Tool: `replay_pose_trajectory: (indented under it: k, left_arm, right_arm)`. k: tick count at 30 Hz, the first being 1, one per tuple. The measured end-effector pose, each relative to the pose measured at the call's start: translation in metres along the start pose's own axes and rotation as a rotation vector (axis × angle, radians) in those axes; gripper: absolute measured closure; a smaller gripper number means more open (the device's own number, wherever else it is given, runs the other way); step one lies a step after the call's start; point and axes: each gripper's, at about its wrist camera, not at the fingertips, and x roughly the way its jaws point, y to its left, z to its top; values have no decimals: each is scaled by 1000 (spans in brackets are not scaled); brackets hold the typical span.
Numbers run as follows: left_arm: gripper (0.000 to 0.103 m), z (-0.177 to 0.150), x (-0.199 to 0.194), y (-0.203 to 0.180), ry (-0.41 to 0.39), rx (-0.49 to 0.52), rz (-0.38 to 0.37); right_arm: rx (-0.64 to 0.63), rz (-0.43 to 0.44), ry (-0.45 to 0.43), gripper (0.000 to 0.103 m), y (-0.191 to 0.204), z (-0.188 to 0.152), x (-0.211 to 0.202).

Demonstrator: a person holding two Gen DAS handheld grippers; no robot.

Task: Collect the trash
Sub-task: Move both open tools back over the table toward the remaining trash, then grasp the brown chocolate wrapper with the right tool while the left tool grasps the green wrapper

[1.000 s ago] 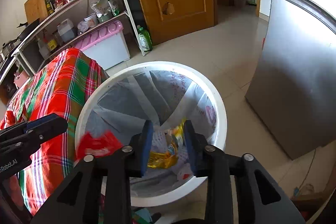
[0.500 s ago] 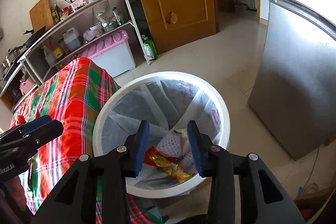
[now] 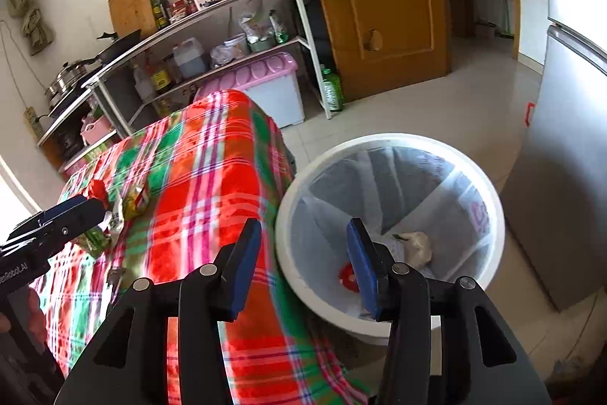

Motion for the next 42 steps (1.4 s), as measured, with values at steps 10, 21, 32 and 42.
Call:
replay_pose_trajectory:
  k: [10,21,32,42]
  left_arm:
    - [24,-21,-18,73,7,-93,97]
    - [24,-37,-21,108,24,-134,100]
    - [21,-38,-21,116,22,-142,59]
    - [21,-34,-8,110,45,-134,47]
  right_arm:
    - [-95,130,58,53,74,-19,16]
    - [-223,213,140,53,139,-45,32]
    - [-348,233,209,53,182,-70,45]
    - [-406,160,212,57,183,-75,45]
